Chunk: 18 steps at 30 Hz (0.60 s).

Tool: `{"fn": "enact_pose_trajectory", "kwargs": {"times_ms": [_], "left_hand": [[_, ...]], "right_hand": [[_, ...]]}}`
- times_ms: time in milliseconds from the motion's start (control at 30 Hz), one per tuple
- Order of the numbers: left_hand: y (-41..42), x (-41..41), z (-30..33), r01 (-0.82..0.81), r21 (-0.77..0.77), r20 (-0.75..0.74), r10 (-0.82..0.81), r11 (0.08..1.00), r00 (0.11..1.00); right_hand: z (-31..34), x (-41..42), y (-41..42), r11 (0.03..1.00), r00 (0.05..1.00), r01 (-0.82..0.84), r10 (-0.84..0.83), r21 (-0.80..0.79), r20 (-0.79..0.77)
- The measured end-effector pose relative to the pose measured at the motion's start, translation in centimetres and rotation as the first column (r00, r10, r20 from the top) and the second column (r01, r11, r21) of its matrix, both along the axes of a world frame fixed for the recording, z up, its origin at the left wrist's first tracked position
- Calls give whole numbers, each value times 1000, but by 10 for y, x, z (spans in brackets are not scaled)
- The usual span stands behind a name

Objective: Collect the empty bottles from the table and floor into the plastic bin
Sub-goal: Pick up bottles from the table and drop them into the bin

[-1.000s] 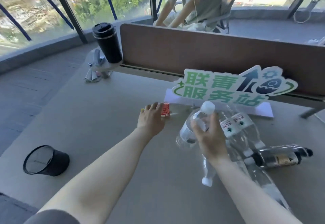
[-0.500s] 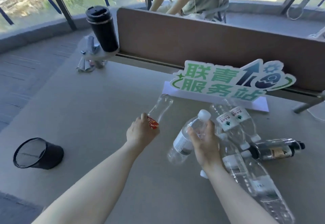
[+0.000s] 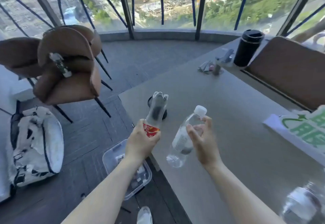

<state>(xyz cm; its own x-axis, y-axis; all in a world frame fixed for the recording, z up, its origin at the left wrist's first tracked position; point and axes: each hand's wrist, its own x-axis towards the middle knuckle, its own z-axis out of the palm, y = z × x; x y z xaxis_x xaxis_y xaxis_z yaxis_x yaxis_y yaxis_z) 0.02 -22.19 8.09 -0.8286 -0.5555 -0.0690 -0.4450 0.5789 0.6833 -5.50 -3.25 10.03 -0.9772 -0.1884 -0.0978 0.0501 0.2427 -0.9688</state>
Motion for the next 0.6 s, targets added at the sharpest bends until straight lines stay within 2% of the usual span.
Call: {"fn": "enact_pose_trajectory", "kwargs": {"times_ms": [167, 300, 433, 500, 600], "left_hand": [[-90, 73, -37, -305, 163, 163, 279, 938, 946], [-149, 102, -94, -440, 275, 324, 348, 855, 880], [-202, 108, -155, -475, 324, 484, 287, 818, 827], [-222, 112, -178, -452, 301, 574, 219, 840, 789], [-245, 122, -201, -370, 295, 626, 114, 881, 771]], "right_hand": [[-27, 32, -98, 953, 960, -281, 278, 113, 37], [-74, 53, -162, 904, 922, -379, 353, 196, 158], [-127, 60, -214, 858, 900, -412, 332, 305, 283], [-152, 60, -238, 819, 884, -439, 321, 370, 339], [-182, 59, -268, 775, 869, -461, 297, 431, 396]]}}
